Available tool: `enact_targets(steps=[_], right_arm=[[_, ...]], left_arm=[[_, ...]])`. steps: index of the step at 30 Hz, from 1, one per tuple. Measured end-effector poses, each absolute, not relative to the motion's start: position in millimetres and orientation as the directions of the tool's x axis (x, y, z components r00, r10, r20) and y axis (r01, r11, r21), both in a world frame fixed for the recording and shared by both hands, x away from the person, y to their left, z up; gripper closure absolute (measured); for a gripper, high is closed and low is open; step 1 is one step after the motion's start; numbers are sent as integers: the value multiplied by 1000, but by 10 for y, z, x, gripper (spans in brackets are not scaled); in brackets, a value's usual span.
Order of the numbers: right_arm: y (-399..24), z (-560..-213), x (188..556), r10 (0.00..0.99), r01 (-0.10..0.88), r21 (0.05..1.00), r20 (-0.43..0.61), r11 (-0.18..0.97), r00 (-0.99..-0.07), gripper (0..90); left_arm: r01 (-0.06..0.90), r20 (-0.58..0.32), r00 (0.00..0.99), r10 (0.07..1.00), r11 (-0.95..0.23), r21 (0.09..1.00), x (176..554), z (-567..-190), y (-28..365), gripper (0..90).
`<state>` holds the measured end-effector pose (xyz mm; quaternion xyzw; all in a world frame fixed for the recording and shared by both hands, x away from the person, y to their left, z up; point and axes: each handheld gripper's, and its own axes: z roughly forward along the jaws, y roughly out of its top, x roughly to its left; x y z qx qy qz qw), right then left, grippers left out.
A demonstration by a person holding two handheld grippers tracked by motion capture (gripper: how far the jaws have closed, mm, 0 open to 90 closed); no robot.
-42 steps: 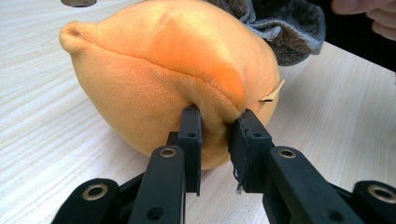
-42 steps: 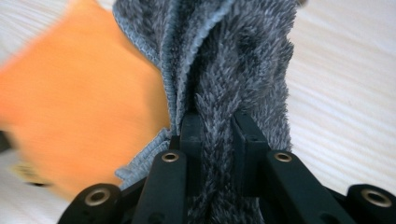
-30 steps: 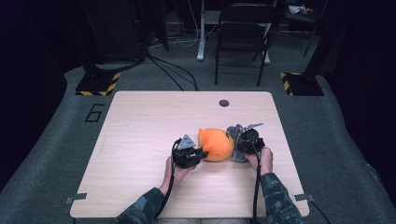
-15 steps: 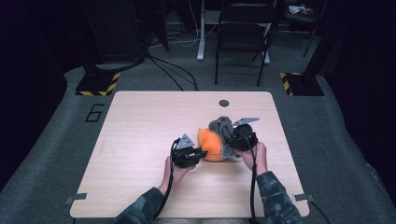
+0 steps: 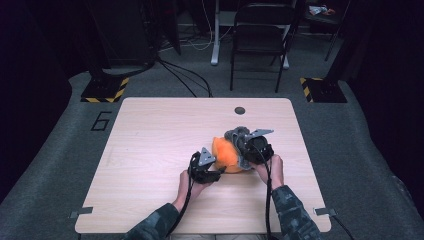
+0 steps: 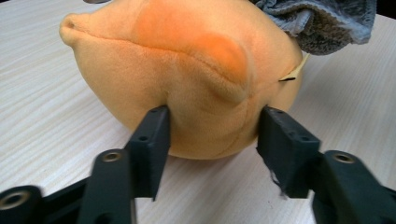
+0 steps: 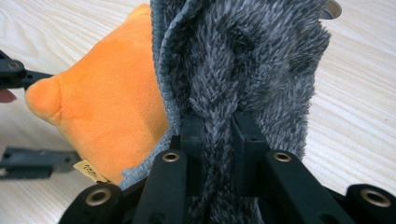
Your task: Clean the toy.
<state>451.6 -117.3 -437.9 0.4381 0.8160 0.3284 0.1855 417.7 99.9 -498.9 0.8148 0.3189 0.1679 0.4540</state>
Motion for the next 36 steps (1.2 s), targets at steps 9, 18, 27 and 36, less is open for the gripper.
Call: enact_targets(steps=[9, 18, 27, 36], right_arm=[[-1189, -4349, 4506, 840, 586, 712, -11, 388, -543, 767], [-1218, -4108, 4429, 828, 560, 755, 40, 342, -559, 773], [-845, -3923, 4208, 754, 484, 782, 27, 393, -657, 769], [-804, -4102, 4274, 777, 495, 745, -48, 446, -627, 766]], left_arm=[[348, -16, 752, 658, -376, 859, 4181, -4980, 1023, 751], [388, -99, 756, 647, -322, 863, 4206, -4893, 1064, 794], [412, -150, 765, 626, -297, 862, 4172, -4792, 1082, 793], [438, -164, 750, 641, -295, 849, 4222, -4856, 1126, 783]])
